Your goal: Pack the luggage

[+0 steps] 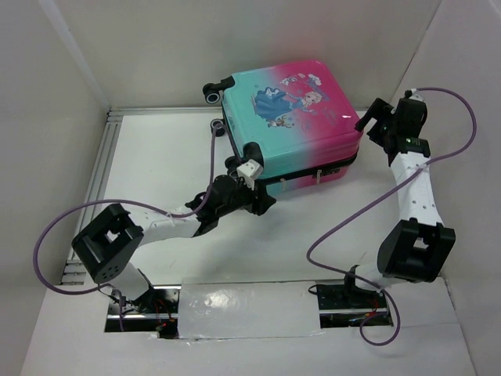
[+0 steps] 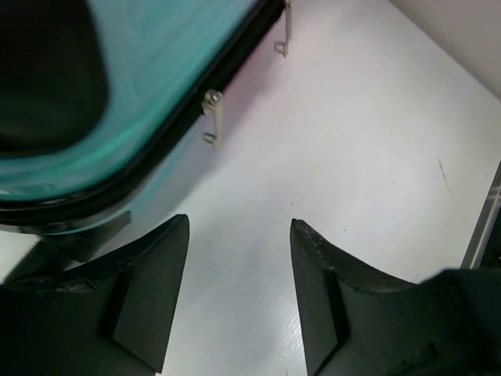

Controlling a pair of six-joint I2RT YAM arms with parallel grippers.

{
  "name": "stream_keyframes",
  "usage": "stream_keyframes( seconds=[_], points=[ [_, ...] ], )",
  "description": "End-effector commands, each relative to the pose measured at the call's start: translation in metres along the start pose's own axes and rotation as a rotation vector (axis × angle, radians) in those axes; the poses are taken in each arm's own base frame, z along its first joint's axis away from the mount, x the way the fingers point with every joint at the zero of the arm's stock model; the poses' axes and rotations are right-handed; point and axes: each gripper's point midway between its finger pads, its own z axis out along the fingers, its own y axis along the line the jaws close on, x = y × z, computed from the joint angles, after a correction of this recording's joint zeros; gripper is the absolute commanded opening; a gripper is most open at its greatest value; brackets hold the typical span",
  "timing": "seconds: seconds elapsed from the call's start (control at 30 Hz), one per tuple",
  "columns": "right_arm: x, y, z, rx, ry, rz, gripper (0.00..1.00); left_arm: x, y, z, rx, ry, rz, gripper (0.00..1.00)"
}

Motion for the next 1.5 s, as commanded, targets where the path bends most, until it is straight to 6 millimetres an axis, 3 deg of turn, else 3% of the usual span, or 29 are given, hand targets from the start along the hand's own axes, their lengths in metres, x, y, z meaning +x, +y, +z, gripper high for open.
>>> stream_keyframes(
  seconds=[0.0, 0.13, 0.3, 0.57, 0.77, 1.0, 1.1, 1.2, 1.23, 1.3, 1.47],
  points=[
    [-0.037, 0.012, 0.006, -0.085, -0.067, -0.010, 0.99, -0.025, -0.016, 0.014, 0.030, -0.106, 0.012, 0.68],
    [-0.048, 0.013, 0.023, -0.156, -0.068, 0.056, 0.99, -0.031, -0.018, 0.032, 0.026, -0.136, -0.022, 0.68],
    [-0.045, 0.019, 0.039, -0.213, -0.027, 0.089, 0.99, -0.044, -0.013, 0.052, -0.061, -0.198, -0.087, 0.68],
    [-0.042, 0.022, 0.052, -0.231, 0.006, 0.113, 0.99, -0.027, 0.003, 0.085, -0.277, -0.187, -0.250, 0.64],
    [-0.039, 0.022, 0.054, -0.236, 0.018, 0.115, 0.99, -0.014, 0.017, 0.084, -0.441, -0.156, -0.281, 0.61],
    [-0.036, 0.021, 0.053, -0.236, 0.018, 0.115, 0.99, -0.003, 0.019, 0.081, -0.469, -0.149, -0.318, 0.61],
    [-0.036, 0.021, 0.053, -0.236, 0.018, 0.115, 0.99, -0.013, 0.017, 0.082, -0.464, -0.176, -0.307, 0.61],
    [-0.036, 0.021, 0.053, -0.236, 0.018, 0.115, 0.99, -0.009, 0.023, 0.087, -0.469, -0.164, -0.295, 0.58],
    [-0.036, 0.021, 0.053, -0.236, 0.018, 0.115, 0.99, -0.018, 0.023, 0.088, -0.452, -0.195, -0.308, 0.55],
    [-0.038, 0.022, 0.052, -0.237, 0.017, 0.114, 0.99, -0.018, 0.026, 0.088, -0.446, -0.200, -0.312, 0.44],
    [-0.036, 0.020, 0.055, -0.233, 0.025, 0.117, 0.99, -0.029, 0.026, 0.100, -0.433, -0.219, -0.321, 0.40]
  ],
)
